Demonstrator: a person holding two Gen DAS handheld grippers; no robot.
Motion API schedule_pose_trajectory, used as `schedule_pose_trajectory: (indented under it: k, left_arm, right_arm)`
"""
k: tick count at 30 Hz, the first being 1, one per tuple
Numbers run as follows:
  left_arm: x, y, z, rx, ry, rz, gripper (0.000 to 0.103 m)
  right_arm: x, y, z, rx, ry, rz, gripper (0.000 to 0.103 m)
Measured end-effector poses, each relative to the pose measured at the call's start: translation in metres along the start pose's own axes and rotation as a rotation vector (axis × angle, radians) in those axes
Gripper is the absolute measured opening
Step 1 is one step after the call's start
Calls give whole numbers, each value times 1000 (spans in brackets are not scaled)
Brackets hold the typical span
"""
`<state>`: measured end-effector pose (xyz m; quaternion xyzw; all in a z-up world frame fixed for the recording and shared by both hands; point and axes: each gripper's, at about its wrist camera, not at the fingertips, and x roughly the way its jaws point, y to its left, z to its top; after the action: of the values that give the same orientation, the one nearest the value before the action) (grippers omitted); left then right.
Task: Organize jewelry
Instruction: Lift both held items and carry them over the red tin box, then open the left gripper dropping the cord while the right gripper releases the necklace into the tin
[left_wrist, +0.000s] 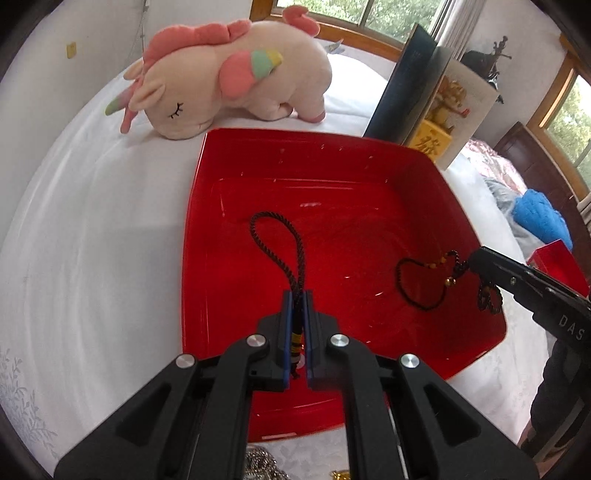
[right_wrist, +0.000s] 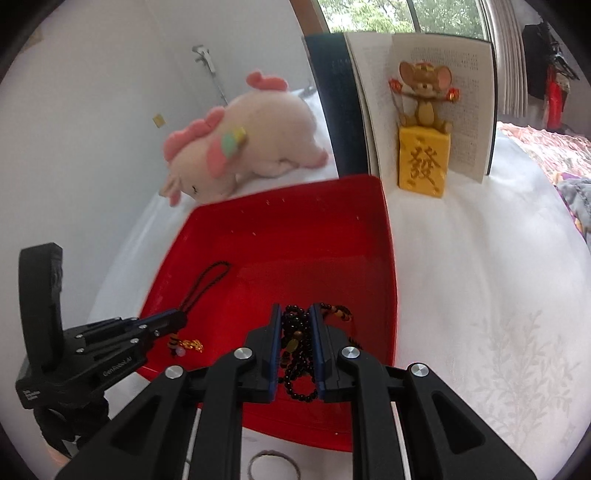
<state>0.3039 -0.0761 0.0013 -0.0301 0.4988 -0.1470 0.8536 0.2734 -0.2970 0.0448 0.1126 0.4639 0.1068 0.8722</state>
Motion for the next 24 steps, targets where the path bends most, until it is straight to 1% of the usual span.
schedule_pose_trajectory:
  k: [5,6,9,11,14,18,20,22,24]
  left_arm:
    - [8,2,-2,3,18,12,5]
    - [8,2,-2,5,20,13,6]
    - [7,1,-3,16,12,26,6]
    - [7,1,-3,22,12,25,6]
    - [6,1,-3,21,16,24,10]
    - [4,0,-3,23,16,30,19]
    - [2,-1,-4,25,11,33,27]
    - [-1,-2,-4,30,-3,41,40]
    - [-8,-4,-5,40,-27,61,44]
  right_arm:
    - [13,-1,-3,-9,35,-12,15]
    - [13,0,-4,-11,39,-12,15]
    - [15,1,-5,-15,51,-15,18]
    - [16,1,-5,-14,57,-21,18]
    - [15,1,-5,-12,56,-23,18]
    - [13,2,-4,-9,54,-22,18]
    - [12,2,-5,-7,54,-20,18]
    - [11,2,-5,-5,54,-18,18]
    - [8,2,-6,-4,51,-18,19]
